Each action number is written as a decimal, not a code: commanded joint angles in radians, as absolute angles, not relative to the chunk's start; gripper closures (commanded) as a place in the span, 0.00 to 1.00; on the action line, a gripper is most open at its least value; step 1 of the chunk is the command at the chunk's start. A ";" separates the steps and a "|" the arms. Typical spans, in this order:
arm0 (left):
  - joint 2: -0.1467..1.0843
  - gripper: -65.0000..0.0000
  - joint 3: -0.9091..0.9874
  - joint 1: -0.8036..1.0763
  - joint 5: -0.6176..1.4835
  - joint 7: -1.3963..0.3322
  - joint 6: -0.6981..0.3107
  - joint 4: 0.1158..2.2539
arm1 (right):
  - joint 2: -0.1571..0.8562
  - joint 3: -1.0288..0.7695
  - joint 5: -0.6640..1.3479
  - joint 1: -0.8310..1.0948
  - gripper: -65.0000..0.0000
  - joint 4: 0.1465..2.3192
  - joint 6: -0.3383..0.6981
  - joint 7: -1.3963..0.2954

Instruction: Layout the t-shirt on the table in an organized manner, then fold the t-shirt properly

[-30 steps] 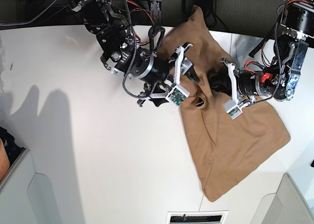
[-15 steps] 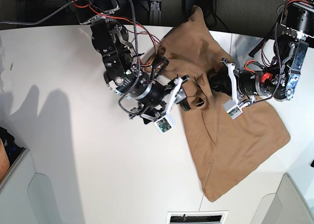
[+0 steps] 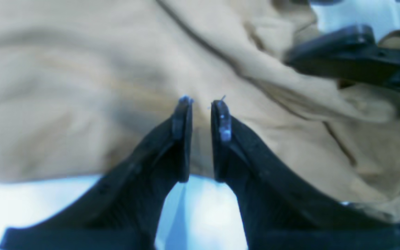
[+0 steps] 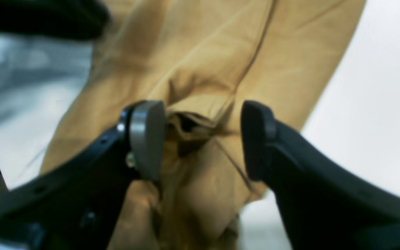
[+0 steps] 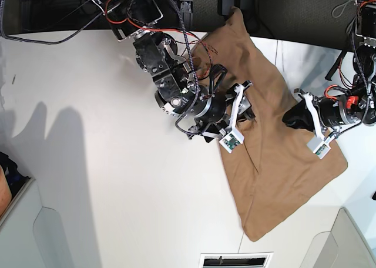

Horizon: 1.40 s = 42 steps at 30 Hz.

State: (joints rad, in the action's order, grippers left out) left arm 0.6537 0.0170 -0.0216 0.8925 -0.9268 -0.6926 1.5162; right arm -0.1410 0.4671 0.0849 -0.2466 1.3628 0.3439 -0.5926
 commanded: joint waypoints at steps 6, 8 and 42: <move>0.671 0.80 0.084 0.014 0.916 -0.910 -0.698 1.528 | -0.152 0.467 0.086 -0.271 0.47 1.316 0.348 -0.577; 0.670 0.80 0.084 0.025 0.917 -0.910 -0.698 1.528 | -0.152 0.467 0.086 -0.271 0.47 1.289 0.348 -0.577; 0.633 0.80 0.083 0.042 0.924 -0.904 -0.698 1.528 | -0.147 0.294 0.033 -0.274 1.00 1.655 0.366 -0.648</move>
State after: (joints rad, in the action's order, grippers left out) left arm 0.6182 0.0742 0.0528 0.9028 -0.9226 -0.6926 1.5162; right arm -0.1383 0.2947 0.0284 -0.2493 1.6344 0.3721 -0.6743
